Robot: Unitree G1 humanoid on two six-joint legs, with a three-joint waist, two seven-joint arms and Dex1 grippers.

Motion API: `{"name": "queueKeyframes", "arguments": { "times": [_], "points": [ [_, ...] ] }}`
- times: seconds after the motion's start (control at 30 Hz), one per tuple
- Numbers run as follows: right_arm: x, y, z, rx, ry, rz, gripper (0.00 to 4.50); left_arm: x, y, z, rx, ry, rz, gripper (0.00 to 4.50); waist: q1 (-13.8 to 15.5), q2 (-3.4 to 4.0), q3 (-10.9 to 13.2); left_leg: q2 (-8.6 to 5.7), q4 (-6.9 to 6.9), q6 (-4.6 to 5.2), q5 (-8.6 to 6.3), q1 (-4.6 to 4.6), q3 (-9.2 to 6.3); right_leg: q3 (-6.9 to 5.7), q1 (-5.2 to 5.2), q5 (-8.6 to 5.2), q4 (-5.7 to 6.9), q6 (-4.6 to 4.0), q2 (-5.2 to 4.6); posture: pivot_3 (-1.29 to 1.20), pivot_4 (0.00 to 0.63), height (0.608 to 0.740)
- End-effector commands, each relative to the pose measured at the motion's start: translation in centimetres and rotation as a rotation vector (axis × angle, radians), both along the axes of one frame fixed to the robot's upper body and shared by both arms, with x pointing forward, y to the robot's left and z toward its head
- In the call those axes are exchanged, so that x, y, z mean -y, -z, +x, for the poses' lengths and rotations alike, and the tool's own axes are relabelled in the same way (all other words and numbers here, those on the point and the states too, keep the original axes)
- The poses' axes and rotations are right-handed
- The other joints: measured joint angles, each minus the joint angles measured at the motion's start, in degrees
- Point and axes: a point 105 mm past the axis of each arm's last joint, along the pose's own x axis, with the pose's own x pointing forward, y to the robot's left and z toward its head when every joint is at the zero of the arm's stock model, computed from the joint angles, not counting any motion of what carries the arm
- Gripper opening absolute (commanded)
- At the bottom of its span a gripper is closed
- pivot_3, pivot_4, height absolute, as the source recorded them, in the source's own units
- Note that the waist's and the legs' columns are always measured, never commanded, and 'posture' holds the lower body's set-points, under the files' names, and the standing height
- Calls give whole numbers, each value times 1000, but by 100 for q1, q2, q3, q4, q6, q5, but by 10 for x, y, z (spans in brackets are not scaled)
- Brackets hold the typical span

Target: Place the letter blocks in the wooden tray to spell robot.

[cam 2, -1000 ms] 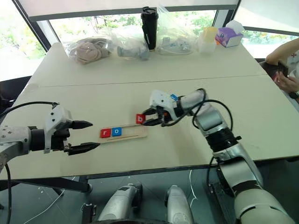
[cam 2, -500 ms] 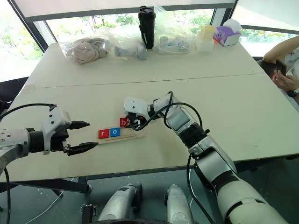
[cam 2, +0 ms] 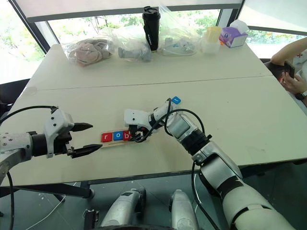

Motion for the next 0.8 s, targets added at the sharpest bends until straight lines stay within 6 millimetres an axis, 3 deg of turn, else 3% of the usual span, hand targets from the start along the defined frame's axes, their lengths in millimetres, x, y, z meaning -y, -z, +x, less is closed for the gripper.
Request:
{"name": "queueKeyframes", "arguments": {
  "times": [0.03, 0.8],
  "points": [
    [-4, -2, 2, 19, 7, 4, 1140, 5, -7, 0, 39, 22, 5, 4500, 1, 0, 0, 0, 0, 0, 0, 0, 0, 0, 0, 0, 0, 0, 0, 0, 150, 740],
    [-8, 2, 4, -4, 39, 24, 1140, 12, -5, 4, 42, 39, -5, 4500, -10, 0, -3, 2, 0, -1, 0, 5, 0, 1, 2, 0, 4, -4, 4, 0, 150, 740]
  ]
}}
